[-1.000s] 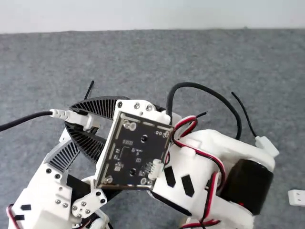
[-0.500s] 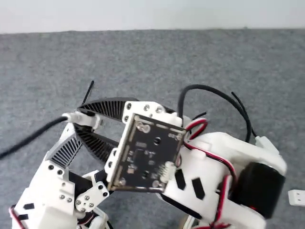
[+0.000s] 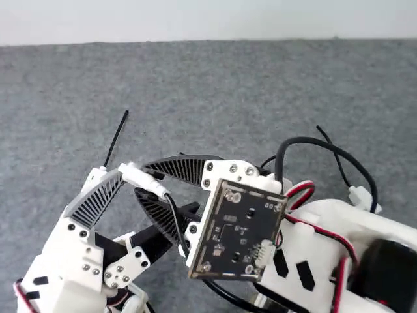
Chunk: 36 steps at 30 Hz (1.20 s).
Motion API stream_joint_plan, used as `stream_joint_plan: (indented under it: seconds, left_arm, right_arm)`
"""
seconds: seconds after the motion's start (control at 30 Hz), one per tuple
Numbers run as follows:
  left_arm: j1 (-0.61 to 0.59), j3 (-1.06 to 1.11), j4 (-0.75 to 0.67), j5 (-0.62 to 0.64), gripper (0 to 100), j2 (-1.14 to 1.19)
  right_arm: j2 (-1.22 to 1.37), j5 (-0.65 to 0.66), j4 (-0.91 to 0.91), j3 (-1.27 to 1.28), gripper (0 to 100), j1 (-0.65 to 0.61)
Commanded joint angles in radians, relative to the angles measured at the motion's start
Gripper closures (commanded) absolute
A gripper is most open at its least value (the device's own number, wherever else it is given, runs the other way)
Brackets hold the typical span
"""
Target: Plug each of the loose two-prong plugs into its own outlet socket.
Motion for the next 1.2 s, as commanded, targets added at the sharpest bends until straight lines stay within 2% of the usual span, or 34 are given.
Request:
stream_joint_plan:
  seconds: [0.0, 0.27, 0.33, 0.47, 0.63, 0.7, 0.8, 1.0, 1.17]
  left_arm:
    - [-0.012, -0.005, -0.031, -0.003, 65, -0.015]
    - [-0.014, 0.028, 0.008, -0.009, 65, -0.011]
    - [-0.058, 0.074, 0.005, -0.002, 65, -0.014]
    - [-0.192, 0.163, -0.063, 0.040, 65, -0.009]
    - [-0.276, 0.295, -0.104, 0.060, 65, -0.009]
    - [-0.315, 0.318, -0.104, 0.084, 65, -0.009]
    - [-0.381, 0.321, -0.106, 0.123, 65, -0.008]
    - [-0.493, 0.320, -0.080, 0.152, 65, 0.008]
    - [-0.559, 0.239, -0.066, 0.190, 65, 0.199]
  right_arm:
    - [-0.015, -0.008, 0.041, 0.015, 99.1, 0.001]
    - [-0.016, -0.009, 0.039, 0.015, 99.1, 0.002]
    - [-0.010, -0.006, 0.039, 0.017, 99.1, 0.010]
    - [0.027, -0.011, 0.027, 0.035, 99.1, 0.111]
    - [0.039, -0.014, -0.045, 0.035, 99.1, 0.116]
    - [0.045, -0.064, -0.084, 0.035, 99.1, 0.120]
    - [0.053, -0.127, -0.114, 0.043, 99.1, 0.165]
    - [0.142, -0.138, -0.124, 0.038, 99.1, 0.209]
    - [0.229, -0.167, -0.174, 0.040, 99.1, 0.242]
